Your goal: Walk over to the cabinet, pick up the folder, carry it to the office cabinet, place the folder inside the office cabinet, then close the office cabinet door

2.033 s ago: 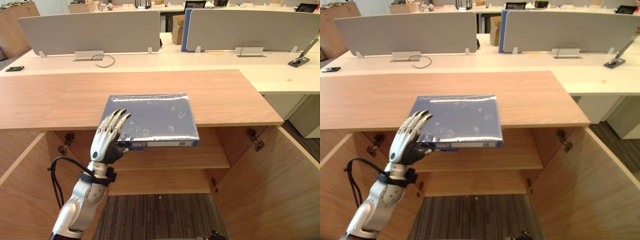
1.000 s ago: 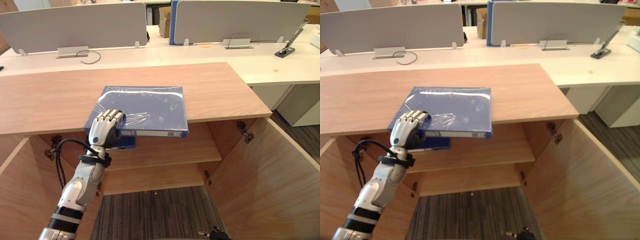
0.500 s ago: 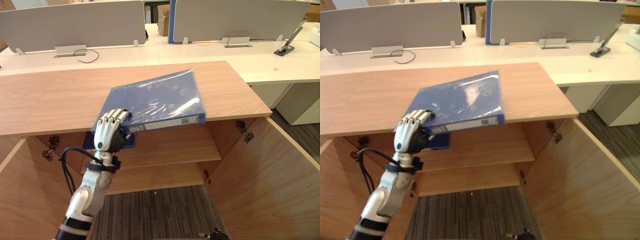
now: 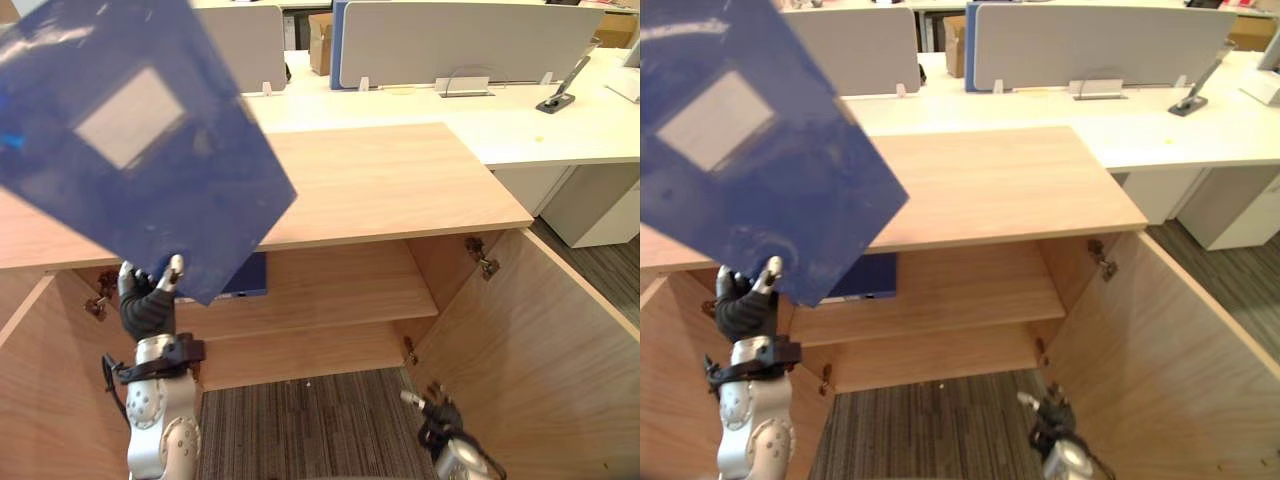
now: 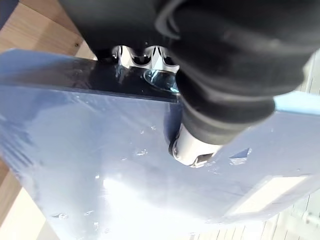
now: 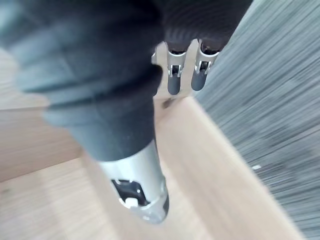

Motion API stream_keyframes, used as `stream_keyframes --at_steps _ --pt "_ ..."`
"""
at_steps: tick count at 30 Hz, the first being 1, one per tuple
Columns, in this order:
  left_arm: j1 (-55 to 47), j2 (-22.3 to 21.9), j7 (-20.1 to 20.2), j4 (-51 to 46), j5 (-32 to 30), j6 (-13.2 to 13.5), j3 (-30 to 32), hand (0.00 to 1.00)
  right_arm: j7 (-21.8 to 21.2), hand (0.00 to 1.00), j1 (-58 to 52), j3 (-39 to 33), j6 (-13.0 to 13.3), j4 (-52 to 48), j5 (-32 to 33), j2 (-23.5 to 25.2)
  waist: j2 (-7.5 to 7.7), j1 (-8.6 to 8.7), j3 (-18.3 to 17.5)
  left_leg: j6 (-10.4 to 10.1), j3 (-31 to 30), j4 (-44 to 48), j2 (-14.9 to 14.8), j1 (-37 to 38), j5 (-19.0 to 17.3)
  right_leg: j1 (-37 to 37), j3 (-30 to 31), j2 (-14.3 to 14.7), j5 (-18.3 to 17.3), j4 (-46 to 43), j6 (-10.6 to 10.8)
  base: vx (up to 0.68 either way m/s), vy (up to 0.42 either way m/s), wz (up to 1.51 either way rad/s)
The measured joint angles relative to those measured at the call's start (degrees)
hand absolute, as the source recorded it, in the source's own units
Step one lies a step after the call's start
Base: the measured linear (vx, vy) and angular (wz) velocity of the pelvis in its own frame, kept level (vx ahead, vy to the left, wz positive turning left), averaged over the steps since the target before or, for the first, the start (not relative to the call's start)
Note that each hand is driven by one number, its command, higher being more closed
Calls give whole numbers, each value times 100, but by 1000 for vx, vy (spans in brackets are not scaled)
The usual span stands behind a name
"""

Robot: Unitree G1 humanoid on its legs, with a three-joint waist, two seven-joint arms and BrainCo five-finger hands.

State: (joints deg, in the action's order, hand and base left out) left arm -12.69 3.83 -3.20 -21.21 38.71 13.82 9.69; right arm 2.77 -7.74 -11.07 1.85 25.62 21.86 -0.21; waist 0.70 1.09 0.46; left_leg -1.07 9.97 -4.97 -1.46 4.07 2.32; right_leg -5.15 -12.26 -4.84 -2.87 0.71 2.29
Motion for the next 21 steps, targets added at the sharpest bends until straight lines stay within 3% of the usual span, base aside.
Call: stream_keyframes --at_steps 3,9,15,21 --pt "-185 -187 305 -236 512 42 144 100 -120 0 3 -3 227 -1061 364 75 4 -32 -1 0 -24 0 4 3 14 -10 -18 -6 0 -2 0 -42 1 4" --pt "-228 -401 666 -253 622 74 335 100 -405 0 42 -4 411 -2478 1061 111 9 -52 0 4 -59 0 2 7 40 -21 -39 -25 0 -13 0 -45 2 2" --pt "-202 -384 747 210 343 61 491 100 -833 0 571 20 437 -3380 1392 -9 19 -47 1 10 -77 0 5 12 54 -17 -48 -25 1 -30 1 -42 0 1" --pt "-88 -304 823 782 -165 -52 329 100 -1141 0 1426 352 442 -3506 2083 -290 37 -58 11 13 -84 1 10 11 61 -13 -53 -15 2 -46 2 -21 0 1"
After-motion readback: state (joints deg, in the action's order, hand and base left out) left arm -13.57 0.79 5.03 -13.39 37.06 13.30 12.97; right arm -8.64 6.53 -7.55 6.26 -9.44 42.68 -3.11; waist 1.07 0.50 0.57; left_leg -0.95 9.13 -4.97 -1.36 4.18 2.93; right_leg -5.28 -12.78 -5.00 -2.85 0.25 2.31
